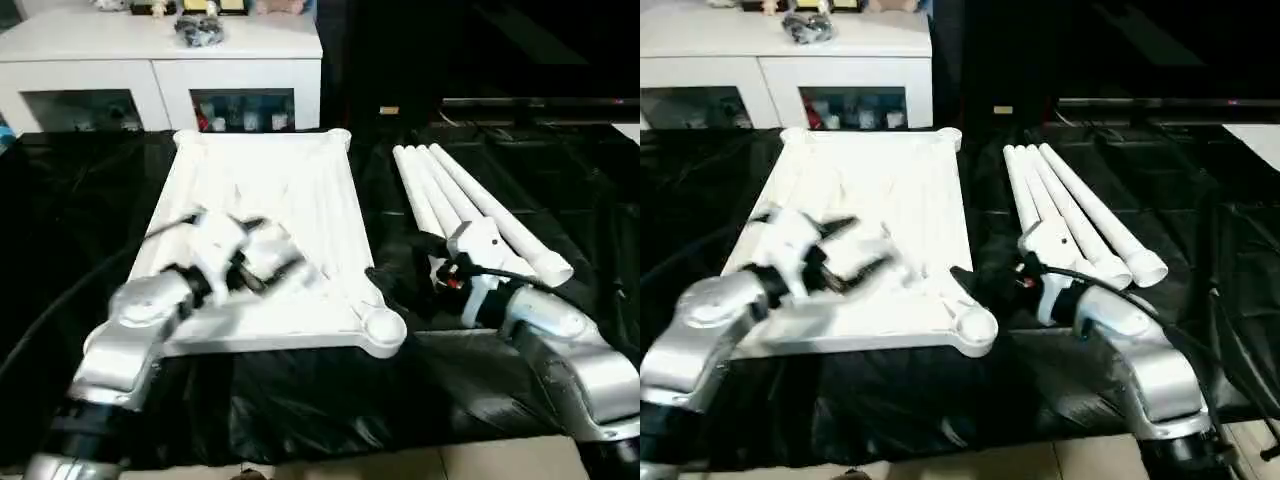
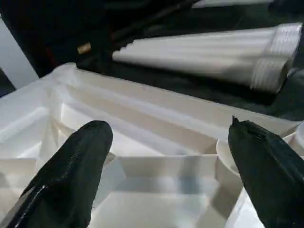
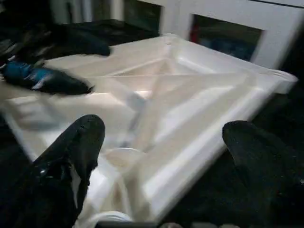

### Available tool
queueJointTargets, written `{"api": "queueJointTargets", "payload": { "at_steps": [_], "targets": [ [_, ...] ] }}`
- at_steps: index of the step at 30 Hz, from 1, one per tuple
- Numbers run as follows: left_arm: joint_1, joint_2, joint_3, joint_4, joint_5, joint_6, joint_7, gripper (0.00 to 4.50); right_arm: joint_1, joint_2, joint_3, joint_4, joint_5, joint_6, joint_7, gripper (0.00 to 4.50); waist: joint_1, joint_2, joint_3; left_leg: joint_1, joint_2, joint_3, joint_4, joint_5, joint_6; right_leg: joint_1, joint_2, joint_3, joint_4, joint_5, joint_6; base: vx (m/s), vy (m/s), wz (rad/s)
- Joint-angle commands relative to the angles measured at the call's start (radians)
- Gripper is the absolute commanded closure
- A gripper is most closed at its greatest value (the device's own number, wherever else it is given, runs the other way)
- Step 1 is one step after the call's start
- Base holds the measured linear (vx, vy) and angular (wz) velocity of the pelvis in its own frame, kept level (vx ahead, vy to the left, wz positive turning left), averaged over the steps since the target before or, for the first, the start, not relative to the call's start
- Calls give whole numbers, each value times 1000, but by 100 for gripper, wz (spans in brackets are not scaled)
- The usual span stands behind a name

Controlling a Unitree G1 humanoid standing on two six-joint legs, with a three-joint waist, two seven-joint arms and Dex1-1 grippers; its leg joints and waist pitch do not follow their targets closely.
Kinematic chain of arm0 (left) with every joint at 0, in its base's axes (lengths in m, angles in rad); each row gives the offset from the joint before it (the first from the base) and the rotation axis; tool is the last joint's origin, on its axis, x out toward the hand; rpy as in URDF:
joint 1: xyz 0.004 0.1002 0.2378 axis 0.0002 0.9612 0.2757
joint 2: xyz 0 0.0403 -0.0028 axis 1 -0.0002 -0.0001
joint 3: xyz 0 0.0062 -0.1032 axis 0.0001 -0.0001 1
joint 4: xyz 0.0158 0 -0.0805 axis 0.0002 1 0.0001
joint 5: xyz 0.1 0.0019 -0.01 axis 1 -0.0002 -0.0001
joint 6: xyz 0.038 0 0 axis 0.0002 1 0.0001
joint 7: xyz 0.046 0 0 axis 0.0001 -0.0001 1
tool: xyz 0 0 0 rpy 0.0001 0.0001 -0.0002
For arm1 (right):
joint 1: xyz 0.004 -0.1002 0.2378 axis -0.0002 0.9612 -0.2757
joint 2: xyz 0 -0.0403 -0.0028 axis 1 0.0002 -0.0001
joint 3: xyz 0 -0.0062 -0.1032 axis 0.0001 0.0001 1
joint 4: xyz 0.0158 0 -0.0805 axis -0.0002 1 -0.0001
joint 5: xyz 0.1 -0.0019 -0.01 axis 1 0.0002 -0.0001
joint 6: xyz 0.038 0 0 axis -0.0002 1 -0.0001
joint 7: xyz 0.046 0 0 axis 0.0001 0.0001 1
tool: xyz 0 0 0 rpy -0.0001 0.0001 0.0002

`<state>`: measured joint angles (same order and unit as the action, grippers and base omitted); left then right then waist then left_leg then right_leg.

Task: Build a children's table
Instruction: Move to table

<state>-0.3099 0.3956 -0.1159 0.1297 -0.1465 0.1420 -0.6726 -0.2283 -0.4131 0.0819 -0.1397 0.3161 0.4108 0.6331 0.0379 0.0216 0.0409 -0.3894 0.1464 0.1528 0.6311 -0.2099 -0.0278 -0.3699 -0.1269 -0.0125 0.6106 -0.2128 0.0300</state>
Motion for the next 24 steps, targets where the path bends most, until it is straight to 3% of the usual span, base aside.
{"api": "queueJointTargets", "payload": {
  "at_steps": [1,2,4,5,6,7,8,9,10,11,12,13,14,15,16,17,18,19,20,21,22,23,24],
  "targets": [
    [-5,-53,37,5,41,-11,141,10,-32,41,-56,30,-40,-13,-127,0,-2,-3,-48,20,51,-18,-119,-370,-60,8,-15,11,-80,-323,-111,0,0,0],
    [0,-74,58,-1,33,-3,180,10,-33,53,-60,32,-49,-14,-154,0,-4,-9,-53,16,50,-14,-116,-322,-56,11,-15,11,-78,-288,-115,0,0,0],
    [8,-102,93,-21,20,39,248,10,-28,73,-56,20,-46,-5,-163,0,-1,-11,-56,13,52,-13,-114,-281,-40,10,-6,7,-74,-250,-125,0,0,0],
    [30,-120,110,-62,7,65,279,10,-15,89,-37,3,-47,-3,-162,0,3,-9,-50,-43,32,-60,-137,-283,25,44,-7,-54,-57,-210,-135,0,0,0],
    [46,-130,117,-89,-3,72,287,10,-7,98,-24,-5,-50,-3,-161,0,-5,6,-57,-39,34,-78,-134,-291,37,47,-5,-72,-56,-176,-146,-8,-72,18],
    [79,-143,120,-141,-16,90,293,10,11,109,-3,-14,-53,-3,-157,0,-26,16,-63,-43,43,-124,-129,-293,75,51,10,-99,-44,-100,-202,47,-109,42],
    [93,-144,117,-161,-13,94,295,10,20,114,2,-16,-49,-1,-154,0,-40,34,-66,-9,62,-185,-146,-267,135,39,45,-122,-16,-60,-296,47,-109,42],
    [104,-144,114,-174,-9,96,297,10,26,117,6,-17,-46,0,-152,0,-60,48,-61,17,75,-255,-158,-189,222,17,71,-121,34,-110,-346,78,-141,50],
    [115,-143,109,-187,0,99,299,10,34,121,6,-19,-39,-1,-151,0,-61,43,-58,27,78,-289,-166,-171,247,7,81,-117,55,-166,-348,40,-176,49],
    [123,-144,108,-193,-1,102,297,10,39,127,2,-19,-26,4,-150,0,-52,40,-59,43,86,-318,-168,-165,264,-13,79,-85,79,-202,-332,40,-176,49],
    [128,-148,109,-199,-6,112,295,10,42,134,-4,-21,-14,12,-152,0,-41,35,-55,33,73,-318,-174,-191,248,-13,73,-69,77,-185,-339,24,-234,58],
    [134,-141,109,-203,-8,118,287,10,50,131,-3,-28,-2,21,-139,0,-28,4,-41,13,65,-224,-157,-235,219,-3,32,-19,12,-96,-393,32,-298,50],
    [133,-124,104,-200,-2,108,273,10,56,116,4,-34,-1,18,-118,0,-14,-17,-46,-2,1,-173,-100,-218,188,13,8,2,-64,-95,-442,32,-298,50],
    [133,-124,104,-200,-2,108,273,10,56,116,4,-34,-1,18,-118,0,39,-75,-60,-45,-80,-43,122,-161,134,67,-26,20,-122,-168,-391,44,-278,20],
    [132,-109,102,-205,-5,112,256,10,61,102,12,-43,-7,14,-96,0,59,-55,-51,-46,-54,-48,101,-116,98,65,-42,37,-113,-191,-345,11,-215,2],
    [119,-83,102,-199,-24,115,212,10,64,84,16,-57,2,17,-59,0,76,-59,-36,-56,-39,-44,61,-43,41,72,-59,44,-104,-225,-105,11,-215,2],
    [108,-64,101,-186,-41,118,171,10,65,72,18,-65,13,23,-36,0,86,-51,-39,-40,-23,-48,34,-57,44,73,-66,60,-106,-218,-23,-24,-205,3],
    [103,-55,99,-180,-46,117,152,10,65,67,19,-68,17,25,-27,0,92,-36,-40,-17,9,-61,-18,-68,79,81,-72,49,-108,-216,88,-26,-179,8],
    [88,-22,89,-161,-64,103,78,10,66,48,27,-80,30,33,5,0,92,-18,-53,-2,52,-80,-56,-33,124,72,-27,15,-91,-87,140,-26,-179,8],
    [83,-8,84,-154,-71,95,43,10,67,39,32,-85,35,36,19,0,90,-4,-60,17,92,-99,-70,-29,140,63,-20,-1,-78,-43,141,-35,-146,0],
    [55,32,71,-114,-61,73,-25,10,68,12,45,-96,41,42,55,0,82,5,-62,46,167,-125,-88,-48,185,39,-47,1,-53,-6,88,-24,-102,-1],
    [44,45,66,-98,-60,68,-52,10,68,3,48,-98,42,43,65,0,83,-2,-53,48,177,-125,-88,-84,185,29,-78,21,-46,-23,37,-24,-102,-1],
    [38,54,62,-87,-60,64,-70,10,68,-3,51,-99,43,44,72,0,91,-1,-48,46,151,-104,-80,-115,150,28,-88,31,-61,-53,15,-15,-62,11]
  ]
}}
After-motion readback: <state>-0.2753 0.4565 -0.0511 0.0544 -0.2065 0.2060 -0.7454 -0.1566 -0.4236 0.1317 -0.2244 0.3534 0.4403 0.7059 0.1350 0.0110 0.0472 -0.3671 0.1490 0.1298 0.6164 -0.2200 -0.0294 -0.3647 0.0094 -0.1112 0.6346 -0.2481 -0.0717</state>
